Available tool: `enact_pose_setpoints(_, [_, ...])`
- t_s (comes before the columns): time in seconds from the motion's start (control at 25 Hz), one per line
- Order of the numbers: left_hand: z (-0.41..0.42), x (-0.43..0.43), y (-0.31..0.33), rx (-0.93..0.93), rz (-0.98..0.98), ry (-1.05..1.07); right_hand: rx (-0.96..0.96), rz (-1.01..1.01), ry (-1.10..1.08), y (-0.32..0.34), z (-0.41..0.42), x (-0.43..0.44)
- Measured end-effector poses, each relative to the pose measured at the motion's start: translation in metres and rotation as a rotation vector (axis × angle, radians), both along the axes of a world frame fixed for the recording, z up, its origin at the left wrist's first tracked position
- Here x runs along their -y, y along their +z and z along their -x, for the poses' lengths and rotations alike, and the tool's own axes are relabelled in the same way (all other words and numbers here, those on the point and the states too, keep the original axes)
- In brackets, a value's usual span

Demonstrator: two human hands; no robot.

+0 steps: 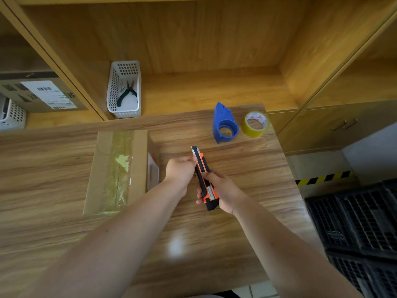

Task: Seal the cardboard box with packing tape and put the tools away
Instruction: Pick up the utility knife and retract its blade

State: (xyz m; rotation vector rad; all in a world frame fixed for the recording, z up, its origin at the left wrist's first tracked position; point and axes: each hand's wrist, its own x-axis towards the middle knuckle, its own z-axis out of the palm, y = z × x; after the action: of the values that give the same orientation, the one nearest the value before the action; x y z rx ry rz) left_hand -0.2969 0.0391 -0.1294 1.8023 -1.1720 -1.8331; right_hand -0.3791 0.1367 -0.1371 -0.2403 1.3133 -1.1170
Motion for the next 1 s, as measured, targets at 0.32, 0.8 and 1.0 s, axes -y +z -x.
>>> enact_pose_setpoints(0.32, [0.023,0.037,0.003,0.031,0.023,-0.004,0.124,0.066,0.001,-0.004,0.026,0.027])
enact_pose_setpoints(0.8, [0.051,0.084,-0.002,-0.002,-0.002,-0.021,0.207,0.158,-0.116,-0.035,0.047,0.053])
enact_pose_setpoints(1.0, [0.067,0.096,-0.009,-0.037,-0.078,0.056,0.163,0.145,-0.254,-0.055,0.048,0.052])
